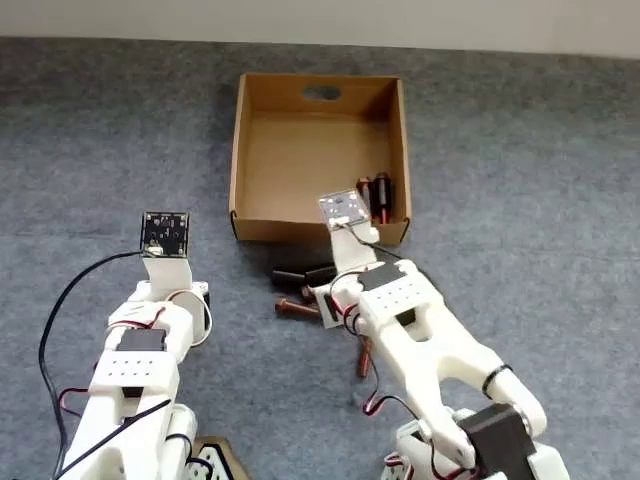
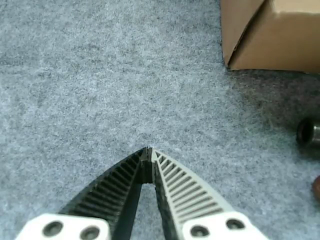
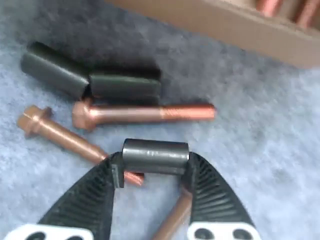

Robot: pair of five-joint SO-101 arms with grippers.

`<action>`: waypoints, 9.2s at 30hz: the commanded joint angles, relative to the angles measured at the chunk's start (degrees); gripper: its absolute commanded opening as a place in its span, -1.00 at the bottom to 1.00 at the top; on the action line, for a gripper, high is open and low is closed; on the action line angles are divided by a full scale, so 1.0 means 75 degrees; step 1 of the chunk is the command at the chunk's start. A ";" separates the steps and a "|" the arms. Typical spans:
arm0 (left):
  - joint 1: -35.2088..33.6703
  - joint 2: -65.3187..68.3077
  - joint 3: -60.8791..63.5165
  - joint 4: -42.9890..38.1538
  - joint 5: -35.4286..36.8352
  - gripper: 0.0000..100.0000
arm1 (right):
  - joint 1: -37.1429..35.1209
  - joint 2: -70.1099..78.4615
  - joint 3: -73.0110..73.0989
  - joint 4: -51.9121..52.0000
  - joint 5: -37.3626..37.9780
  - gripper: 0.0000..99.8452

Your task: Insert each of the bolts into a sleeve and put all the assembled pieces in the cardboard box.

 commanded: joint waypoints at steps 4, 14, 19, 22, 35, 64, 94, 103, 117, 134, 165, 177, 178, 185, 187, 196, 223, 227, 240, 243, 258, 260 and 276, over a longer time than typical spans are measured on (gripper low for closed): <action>0.0100 -0.0041 -0.0029 -0.0117 -0.0035 -0.96 | 0.0686 -0.2221 -0.0369 0.1002 -0.0047 -0.78; 0.0100 -0.0041 -0.0029 -0.0117 -0.0035 -0.96 | 0.3311 -0.4050 -0.0229 0.2163 -0.0012 -0.78; 0.0100 -0.0041 -0.0029 -0.0117 -0.0035 -0.96 | 0.4155 -0.4050 0.1049 0.1483 0.1078 -0.78; 0.0100 -0.0041 -0.0029 -0.0117 -0.0035 -0.96 | 0.4284 -0.4050 0.1647 0.1389 0.1196 -0.78; 0.0076 -0.0041 -0.0029 -0.0117 -0.0035 -0.96 | 0.3651 -0.2866 0.1612 0.1999 0.2133 -0.44; 0.0076 -0.0041 -0.0029 -0.0117 -0.0035 -0.96 | 0.3558 -0.0463 0.0404 0.2432 0.9764 -0.44; 0.0076 -0.0041 -0.0029 -0.0117 -0.0035 -0.96 | 0.3558 0.0217 -0.0686 0.2163 0.2942 -0.66; 0.0064 -0.0041 -0.0029 -0.0117 -0.0035 -0.96 | 0.3581 0.1143 -0.0674 0.1213 0.3481 -0.66; 0.0064 -0.0041 -0.0029 -0.0117 -0.0035 -0.96 | 0.3593 0.0404 -0.0686 0.1729 0.3821 -0.99; 0.0147 0.0006 -0.0674 0.1184 -0.1090 -0.96 | 0.2842 -0.6687 0.4659 -0.1166 0.1336 -0.99; 0.3475 0.4648 -0.7320 0.7361 0.0949 -0.71 | 0.3124 -0.8445 0.5492 -0.0885 0.1301 -0.99; 0.3698 0.6324 -0.7590 0.6658 0.1172 -0.69 | 0.3124 -0.8445 0.5492 -0.0885 0.1313 -0.99; 0.3686 0.6394 -0.7695 0.6728 0.1172 -0.69 | 0.3124 -0.8445 0.5492 -0.0885 0.1313 -0.99; 0.3206 0.6535 -0.8469 0.6974 0.0914 -0.70 | 0.3124 -0.8445 0.5492 -0.0885 0.1313 -0.99; 0.3136 0.6453 -0.8539 0.6904 0.0281 -0.76 | 0.3124 -0.8445 0.5503 -0.0885 0.1313 -0.99; 0.3546 0.7027 -0.8504 0.6693 -0.0281 -0.87 | 0.3124 -0.8445 0.5503 -0.0885 0.1313 -0.99; 0.3710 0.6394 -0.6816 0.4501 0.0516 -0.70 | 0.3124 -0.8434 0.5503 -0.0908 0.1313 -0.99; 0.3663 0.6394 -0.6593 0.4079 0.0516 -0.71 | 0.3124 -0.8434 0.5503 -0.0908 0.1313 -0.99; 0.3698 0.6359 -0.5820 0.3798 0.0481 -0.83 | 0.3124 -0.8434 0.5503 -0.0897 0.1313 -0.99; 0.3675 0.6359 -0.5808 0.3810 0.0481 -0.99 | 0.3124 -0.8434 0.5503 -0.0897 0.1313 -0.99; 0.2678 0.6289 -0.5867 0.4513 -0.0785 -0.98 | 0.3124 -0.8434 0.5503 -0.0897 0.1313 -0.99; 0.2397 0.6289 -0.5867 0.4513 -0.1196 -0.98 | 0.3124 -0.8434 0.5503 -0.0897 0.1313 -0.99; 0.3053 0.6089 -0.7625 0.7150 -0.1453 -0.86 | 0.3124 -0.8445 0.5503 -0.0908 0.1313 -0.99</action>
